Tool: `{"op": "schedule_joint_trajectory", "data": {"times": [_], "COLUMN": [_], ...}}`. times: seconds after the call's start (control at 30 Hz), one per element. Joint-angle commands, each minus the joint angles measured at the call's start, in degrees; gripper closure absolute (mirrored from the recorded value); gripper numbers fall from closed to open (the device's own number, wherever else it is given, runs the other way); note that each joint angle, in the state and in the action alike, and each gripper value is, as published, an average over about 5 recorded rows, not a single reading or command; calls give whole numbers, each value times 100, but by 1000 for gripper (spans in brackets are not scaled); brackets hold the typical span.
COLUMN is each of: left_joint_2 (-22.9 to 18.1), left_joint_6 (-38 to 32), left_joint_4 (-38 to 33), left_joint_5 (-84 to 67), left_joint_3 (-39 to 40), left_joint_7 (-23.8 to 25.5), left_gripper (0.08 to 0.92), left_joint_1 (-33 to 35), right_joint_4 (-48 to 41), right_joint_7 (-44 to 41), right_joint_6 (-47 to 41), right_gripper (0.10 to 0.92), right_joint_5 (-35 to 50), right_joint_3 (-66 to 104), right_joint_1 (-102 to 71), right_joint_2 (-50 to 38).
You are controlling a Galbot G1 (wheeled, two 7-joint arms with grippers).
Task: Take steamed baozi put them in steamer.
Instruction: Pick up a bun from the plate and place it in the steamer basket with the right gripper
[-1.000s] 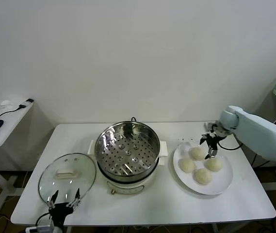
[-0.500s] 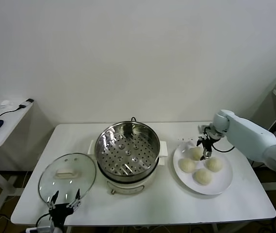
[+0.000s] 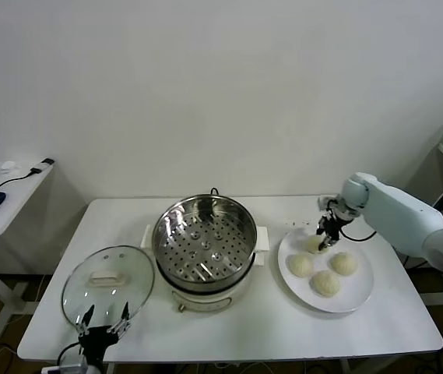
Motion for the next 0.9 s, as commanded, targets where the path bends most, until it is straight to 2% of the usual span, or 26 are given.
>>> {"op": "schedule_joint_trajectory", "data": {"times": [0.03, 0.27, 0.4, 0.5, 0.63, 0.9], "left_joint_2": [-6, -10, -10, -14, -13, -13], "left_joint_6": [-12, -14, -12, -9, -24, -111], "left_joint_4": [-28, -56, -52, -49, -56, -21], "left_joint_5": [15, 56, 64, 65, 62, 148], "left_joint_3": [35, 84, 95, 96, 88, 123], "left_joint_7": [-4, -7, -8, -11, -17, -99], "left_gripper": [177, 177, 177, 177, 177, 177], "left_joint_1": [3, 12, 13, 12, 26, 81], "right_joint_4": [1327, 2784, 3456, 3727, 3626, 2740], "right_joint_7": [-102, -213, -242, -84, 173, 578], "right_joint_6": [195, 1056, 1795, 2467, 3262, 3663], "right_gripper": [550, 550, 550, 550, 550, 550], "right_joint_5": [927, 1897, 1900, 1425, 357, -1457], "right_joint_3": [-1381, -2212, -2270, -2281, -2195, -1766], "right_joint_1": [1990, 3933, 4351, 4268, 3650, 2090], "right_joint_2": [-325, 254, 874, 1386, 1881, 2212]}}
